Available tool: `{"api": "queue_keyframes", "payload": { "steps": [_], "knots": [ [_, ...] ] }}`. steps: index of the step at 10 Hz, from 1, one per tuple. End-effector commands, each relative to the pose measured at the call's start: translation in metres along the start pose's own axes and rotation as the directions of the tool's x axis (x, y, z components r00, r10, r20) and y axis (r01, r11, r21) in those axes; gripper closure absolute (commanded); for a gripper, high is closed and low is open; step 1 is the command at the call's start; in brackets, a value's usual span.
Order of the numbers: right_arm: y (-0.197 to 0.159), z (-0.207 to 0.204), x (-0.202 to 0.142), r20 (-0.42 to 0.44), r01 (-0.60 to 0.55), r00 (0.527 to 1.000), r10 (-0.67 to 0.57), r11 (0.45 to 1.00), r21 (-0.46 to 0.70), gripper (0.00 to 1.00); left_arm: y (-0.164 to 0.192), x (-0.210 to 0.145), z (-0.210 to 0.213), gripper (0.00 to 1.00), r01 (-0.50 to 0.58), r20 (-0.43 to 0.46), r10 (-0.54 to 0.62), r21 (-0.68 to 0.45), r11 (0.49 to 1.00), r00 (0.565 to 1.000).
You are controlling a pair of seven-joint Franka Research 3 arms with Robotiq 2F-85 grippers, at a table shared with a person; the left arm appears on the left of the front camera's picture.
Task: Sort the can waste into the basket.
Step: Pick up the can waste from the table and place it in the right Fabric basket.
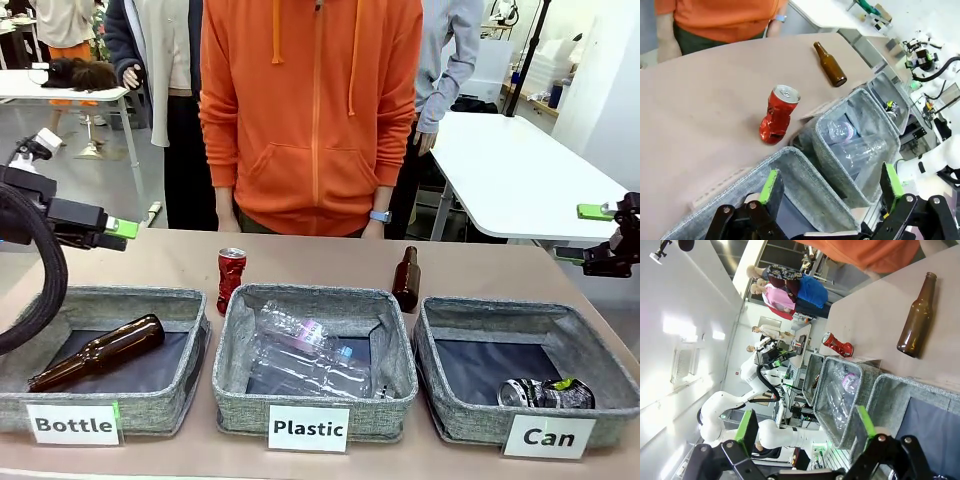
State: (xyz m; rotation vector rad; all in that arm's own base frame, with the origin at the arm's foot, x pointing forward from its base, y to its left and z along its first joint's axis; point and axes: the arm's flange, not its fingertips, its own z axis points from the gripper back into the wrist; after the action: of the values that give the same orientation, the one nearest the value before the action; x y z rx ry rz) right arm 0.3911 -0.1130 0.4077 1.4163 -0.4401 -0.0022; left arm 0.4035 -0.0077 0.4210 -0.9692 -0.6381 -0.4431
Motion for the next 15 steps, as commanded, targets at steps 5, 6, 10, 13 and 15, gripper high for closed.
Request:
{"api": "queue_keyframes", "payload": {
  "steps": [5,6,10,13,15],
  "knots": [
    [0.003,0.002,0.000,-0.016,-0.005,1.000,0.005,1.000,0.001,0.00,0.040,0.033,-0.050,0.00,0.339,-0.091,-0.335,0.030,0.940,0.938],
    [0.003,0.002,0.000,-0.016,-0.005,1.000,0.005,1.000,0.001,0.00,0.046,0.038,-0.066,0.00,0.429,-0.131,-0.428,-0.026,0.903,0.894],
    [0.003,0.002,0.000,-0.016,-0.005,1.000,0.005,1.000,0.001,0.00,0.077,0.050,-0.117,0.00,0.603,-0.206,-0.632,-0.192,0.775,0.747],
    [0.003,0.002,0.000,-0.016,-0.005,1.000,0.005,1.000,0.001,0.00,0.101,0.053,-0.158,0.00,0.638,-0.205,-0.666,-0.193,0.745,0.717],
    [0.003,0.002,0.000,-0.016,-0.005,1.000,0.005,1.000,0.001,0.00,0.108,0.052,-0.173,0.00,0.651,-0.163,-0.689,-0.235,0.722,0.706]
  ]
}}
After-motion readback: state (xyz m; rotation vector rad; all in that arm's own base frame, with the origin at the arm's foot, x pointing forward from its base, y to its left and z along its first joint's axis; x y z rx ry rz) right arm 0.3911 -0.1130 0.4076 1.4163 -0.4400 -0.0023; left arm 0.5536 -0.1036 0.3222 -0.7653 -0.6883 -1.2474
